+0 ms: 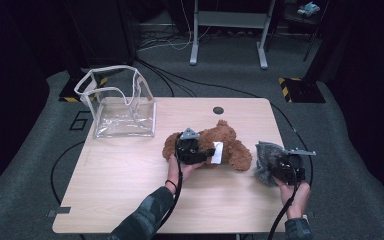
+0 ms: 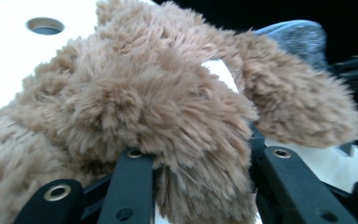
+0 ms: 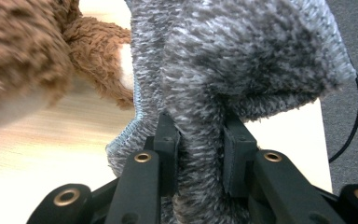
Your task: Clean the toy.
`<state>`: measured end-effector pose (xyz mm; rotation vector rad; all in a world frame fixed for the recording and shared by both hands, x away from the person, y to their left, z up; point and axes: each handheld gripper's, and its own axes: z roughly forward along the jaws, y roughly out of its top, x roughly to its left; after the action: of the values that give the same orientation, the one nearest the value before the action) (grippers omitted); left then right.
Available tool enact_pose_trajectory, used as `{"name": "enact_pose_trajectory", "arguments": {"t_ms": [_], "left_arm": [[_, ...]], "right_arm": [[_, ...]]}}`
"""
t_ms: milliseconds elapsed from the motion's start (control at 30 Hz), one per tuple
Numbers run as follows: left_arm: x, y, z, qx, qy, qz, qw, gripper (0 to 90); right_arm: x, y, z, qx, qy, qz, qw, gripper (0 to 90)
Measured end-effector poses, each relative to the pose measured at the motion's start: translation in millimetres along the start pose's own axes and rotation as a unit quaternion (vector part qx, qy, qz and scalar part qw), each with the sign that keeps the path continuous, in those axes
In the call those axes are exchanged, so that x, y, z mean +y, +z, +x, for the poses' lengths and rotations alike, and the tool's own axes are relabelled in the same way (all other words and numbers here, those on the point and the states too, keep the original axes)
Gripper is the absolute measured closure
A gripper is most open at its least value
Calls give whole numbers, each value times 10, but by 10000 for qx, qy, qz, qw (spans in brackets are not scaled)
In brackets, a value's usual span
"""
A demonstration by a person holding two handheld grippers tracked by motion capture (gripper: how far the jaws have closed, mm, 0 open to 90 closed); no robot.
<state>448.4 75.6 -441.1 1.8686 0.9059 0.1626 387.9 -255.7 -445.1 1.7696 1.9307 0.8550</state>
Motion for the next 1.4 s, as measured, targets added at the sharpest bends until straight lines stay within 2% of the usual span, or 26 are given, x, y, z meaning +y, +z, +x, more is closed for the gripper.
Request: {"name": "enact_pose_trajectory", "arguments": {"t_ms": [133,233,333,367,533,633,833,933,967,1067,1167,1200,1233,1300,1367,1400], "left_arm": [[3,14,-9,375,107,20,9992,599],[14,26,-4,551,214,57,9982,581],[16,39,-4,669,248,72,9974,556],[17,43,-6,715,292,72,9970,536],[1,32,-25,1028,480,15,9935,437],[-25,4,-25,1182,470,-70,9919,383],[-61,-57,14,1484,507,-127,9876,342],[-63,-83,45,1723,482,-212,9836,327],[-59,-93,58,1786,480,-206,9825,319],[-59,-126,120,2047,385,-276,9777,308],[-58,-160,217,2316,310,-232,9720,288],[-60,-164,250,2427,286,-260,9693,281],[-60,-160,280,2469,242,-256,9684,277],[-62,-143,326,2669,252,-257,9631,271],[-62,-108,376,2738,224,-201,9613,266],[-56,-87,411,2710,168,-138,9623,263]], "right_arm": [[-5,14,-2,10,-45,4,10000,714],[-12,21,-18,14,-71,-18,10000,714],[-22,14,-17,3,46,28,10000,713],[-26,19,-32,10,-10,8,10000,713],[-41,20,-55,23,24,18,10000,713],[-49,20,-58,23,53,22,10000,713],[-48,52,-42,64,23,24,10000,713],[-46,60,-24,67,64,41,9999,713],[-48,74,-24,77,12,38,10000,713],[-55,84,-21,90,33,39,9999,712],[-66,95,-29,98,3,49,9999,712],[-69,96,-29,97,22,55,9999,712],[-72,96,-31,95,31,53,9999,712],[-72,94,-35,93,32,51,9999,712],[-69,89,-36,99,57,43,9999,712],[-67,85,-34,91,63,47,9999,712]]}}
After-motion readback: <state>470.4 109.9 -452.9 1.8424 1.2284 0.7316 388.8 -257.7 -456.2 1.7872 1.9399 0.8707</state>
